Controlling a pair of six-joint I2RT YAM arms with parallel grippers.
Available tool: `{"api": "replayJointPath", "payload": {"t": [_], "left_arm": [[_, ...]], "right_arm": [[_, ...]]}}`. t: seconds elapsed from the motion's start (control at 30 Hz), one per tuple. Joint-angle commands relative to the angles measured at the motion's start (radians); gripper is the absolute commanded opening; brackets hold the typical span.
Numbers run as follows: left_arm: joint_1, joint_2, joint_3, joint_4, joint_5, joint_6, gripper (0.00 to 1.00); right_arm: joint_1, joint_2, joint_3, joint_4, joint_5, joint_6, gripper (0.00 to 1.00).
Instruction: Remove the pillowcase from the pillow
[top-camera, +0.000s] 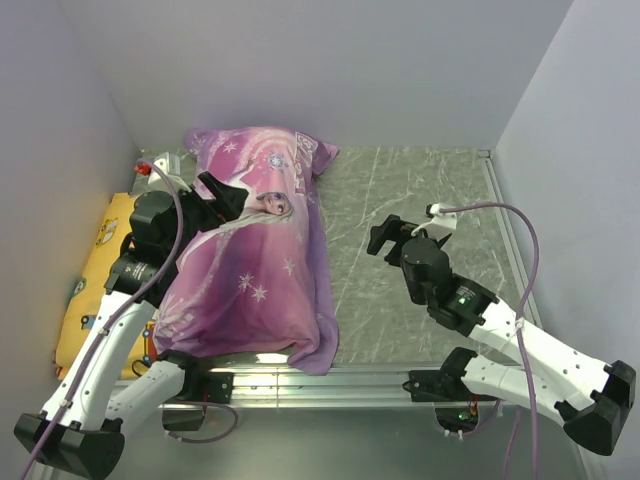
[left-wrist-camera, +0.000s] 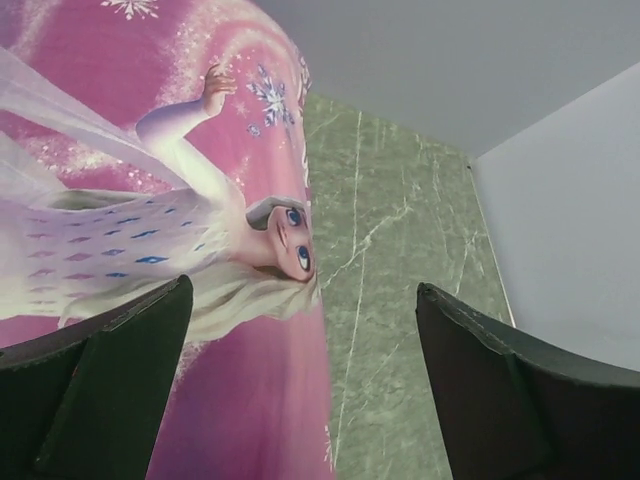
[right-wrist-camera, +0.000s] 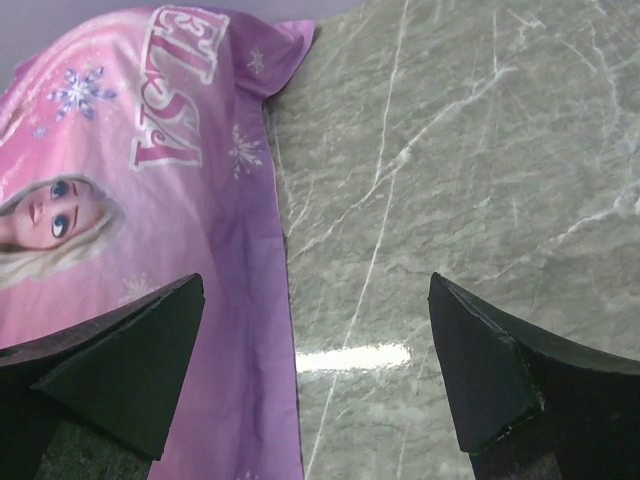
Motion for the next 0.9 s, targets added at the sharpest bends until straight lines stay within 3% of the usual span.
{"api": "replayJointPath", "payload": {"t": [0.0, 0.33, 0.47, 0.57, 0.77, 0.87], "left_arm": [[-0.001, -0.007, 0.04, -0.031, -0.017, 0.031, 0.99], [-0.002, -0.03, 0.054, -0.142, -0.252, 0.031, 0.99], [-0.002, -0.003, 0.066, -0.197, -0.313, 0.028, 0.99], [-0.001, 0.003, 0.045, -0.211, -0.339, 0.027, 1.0], [0.056, 0.037, -0.014, -0.175, -0.274, 0.027, 0.99], [0.126, 0.065, -0.046, -0.137, -0.168, 0.034, 0.99]], "right_arm": [[-0.003, -0.022, -0.018, 0.041, -0.043, -0.03, 1.0], [-0.003, -0.001, -0.012, 0.079, -0.198, -0.11, 1.0], [0.0, 0.062, 0.038, 0.07, -0.318, -0.15, 0.99], [0.038, 0.14, 0.113, 0.05, -0.326, -0.173, 0.98], [0.193, 0.339, 0.336, 0.004, -0.246, -0.242, 0.98], [0.256, 0.451, 0.426, -0.016, -0.24, -0.27, 0.98]]}}
